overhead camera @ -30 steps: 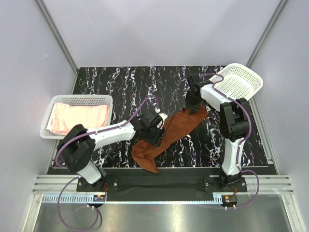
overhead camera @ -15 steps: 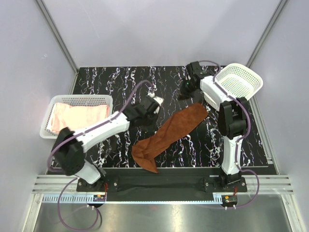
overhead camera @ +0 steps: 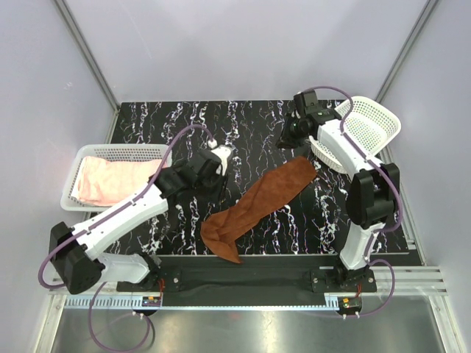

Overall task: Fold and stack the towels
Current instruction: Flatten out the crumpled towel, then fold the towel

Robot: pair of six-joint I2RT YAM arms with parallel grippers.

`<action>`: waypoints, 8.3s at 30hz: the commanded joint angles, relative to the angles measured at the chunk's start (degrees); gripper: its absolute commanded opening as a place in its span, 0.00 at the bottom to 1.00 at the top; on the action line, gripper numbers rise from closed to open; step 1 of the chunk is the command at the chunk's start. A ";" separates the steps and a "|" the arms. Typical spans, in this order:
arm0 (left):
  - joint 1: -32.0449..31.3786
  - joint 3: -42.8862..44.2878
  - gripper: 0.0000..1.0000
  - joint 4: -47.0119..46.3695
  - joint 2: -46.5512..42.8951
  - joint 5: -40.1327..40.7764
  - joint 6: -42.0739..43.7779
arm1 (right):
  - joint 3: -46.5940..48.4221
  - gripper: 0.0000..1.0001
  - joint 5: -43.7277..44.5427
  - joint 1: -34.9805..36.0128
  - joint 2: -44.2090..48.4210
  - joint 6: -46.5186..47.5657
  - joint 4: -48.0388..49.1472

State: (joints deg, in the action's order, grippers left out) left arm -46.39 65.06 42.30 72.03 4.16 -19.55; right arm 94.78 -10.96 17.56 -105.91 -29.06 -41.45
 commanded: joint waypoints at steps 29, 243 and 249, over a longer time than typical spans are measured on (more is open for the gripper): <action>3.15 -15.49 0.10 -2.40 2.15 -2.92 -9.63 | -57.04 0.49 -6.63 26.81 38.30 -0.20 37.10; 39.98 39.90 0.00 -36.34 49.27 -23.15 -29.60 | 24.67 0.00 7.10 -0.51 -20.66 40.13 22.92; 40.24 32.43 0.00 -36.24 43.11 -20.60 -23.87 | 23.43 0.00 6.22 -0.42 -18.02 39.79 15.35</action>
State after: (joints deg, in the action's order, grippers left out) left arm -6.79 100.12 6.35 121.56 -16.51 -48.12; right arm 118.78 -4.01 17.23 -129.62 11.11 -22.26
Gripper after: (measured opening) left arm 0.012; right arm 0.009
